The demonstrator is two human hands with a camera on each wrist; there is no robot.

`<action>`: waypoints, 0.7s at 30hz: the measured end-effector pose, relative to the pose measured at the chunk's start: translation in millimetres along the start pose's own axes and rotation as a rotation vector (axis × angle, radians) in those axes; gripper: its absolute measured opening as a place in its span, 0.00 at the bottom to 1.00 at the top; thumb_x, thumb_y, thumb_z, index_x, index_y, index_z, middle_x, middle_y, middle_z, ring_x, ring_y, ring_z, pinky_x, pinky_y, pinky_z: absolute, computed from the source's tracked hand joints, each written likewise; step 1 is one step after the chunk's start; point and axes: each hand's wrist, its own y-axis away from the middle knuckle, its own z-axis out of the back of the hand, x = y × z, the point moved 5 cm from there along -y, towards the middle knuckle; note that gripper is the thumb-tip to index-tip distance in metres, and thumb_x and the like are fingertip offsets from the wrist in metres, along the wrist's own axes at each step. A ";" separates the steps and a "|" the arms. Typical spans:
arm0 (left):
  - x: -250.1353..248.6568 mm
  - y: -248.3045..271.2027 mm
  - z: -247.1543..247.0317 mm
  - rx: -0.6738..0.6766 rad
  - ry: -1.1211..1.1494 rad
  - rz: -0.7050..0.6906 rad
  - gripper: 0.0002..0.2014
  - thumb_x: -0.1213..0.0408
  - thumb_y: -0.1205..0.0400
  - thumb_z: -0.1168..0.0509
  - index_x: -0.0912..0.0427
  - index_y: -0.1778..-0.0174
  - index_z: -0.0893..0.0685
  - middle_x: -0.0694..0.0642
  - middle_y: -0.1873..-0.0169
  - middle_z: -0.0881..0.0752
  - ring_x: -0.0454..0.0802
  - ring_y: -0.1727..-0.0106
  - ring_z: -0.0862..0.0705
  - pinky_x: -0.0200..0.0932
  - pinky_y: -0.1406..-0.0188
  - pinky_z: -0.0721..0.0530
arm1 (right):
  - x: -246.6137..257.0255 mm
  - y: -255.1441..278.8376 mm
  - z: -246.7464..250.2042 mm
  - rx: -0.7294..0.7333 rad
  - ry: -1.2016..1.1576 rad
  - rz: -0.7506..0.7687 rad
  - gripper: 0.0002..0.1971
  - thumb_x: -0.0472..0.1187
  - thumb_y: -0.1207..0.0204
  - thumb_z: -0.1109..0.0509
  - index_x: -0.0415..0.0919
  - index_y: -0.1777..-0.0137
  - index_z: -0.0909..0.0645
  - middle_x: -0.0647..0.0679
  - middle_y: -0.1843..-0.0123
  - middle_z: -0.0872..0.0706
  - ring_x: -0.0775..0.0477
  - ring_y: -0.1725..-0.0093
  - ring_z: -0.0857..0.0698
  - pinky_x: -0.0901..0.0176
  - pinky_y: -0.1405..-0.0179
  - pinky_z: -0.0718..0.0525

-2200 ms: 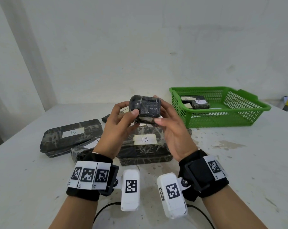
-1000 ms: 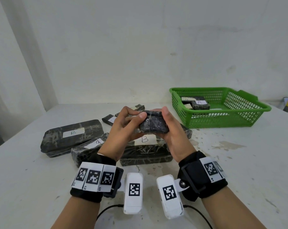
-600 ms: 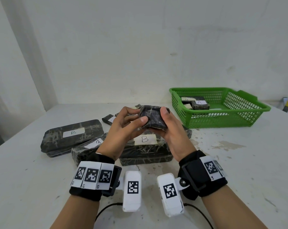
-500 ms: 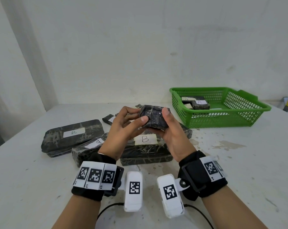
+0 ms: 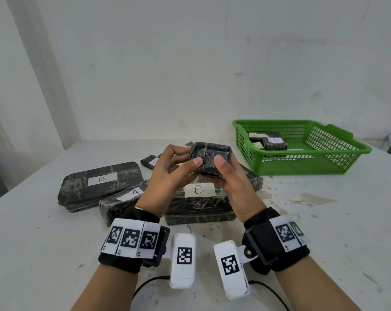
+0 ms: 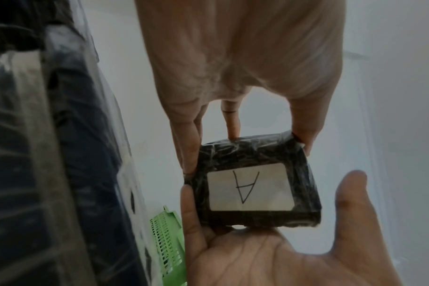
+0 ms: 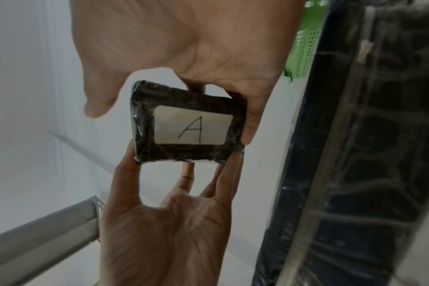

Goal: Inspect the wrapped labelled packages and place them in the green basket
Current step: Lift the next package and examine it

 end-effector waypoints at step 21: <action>-1.2 3.9 -7.9 0.077 -0.090 0.043 0.19 0.42 0.36 0.24 0.42 0.52 0.18 0.64 0.37 0.16 0.57 0.37 0.13 0.58 0.32 0.17 | 12.8 -1.7 5.2 -0.138 -0.017 0.028 0.43 0.72 0.31 0.30 0.30 0.37 0.19 0.27 0.40 0.15 0.27 0.38 0.16 0.28 0.32 0.21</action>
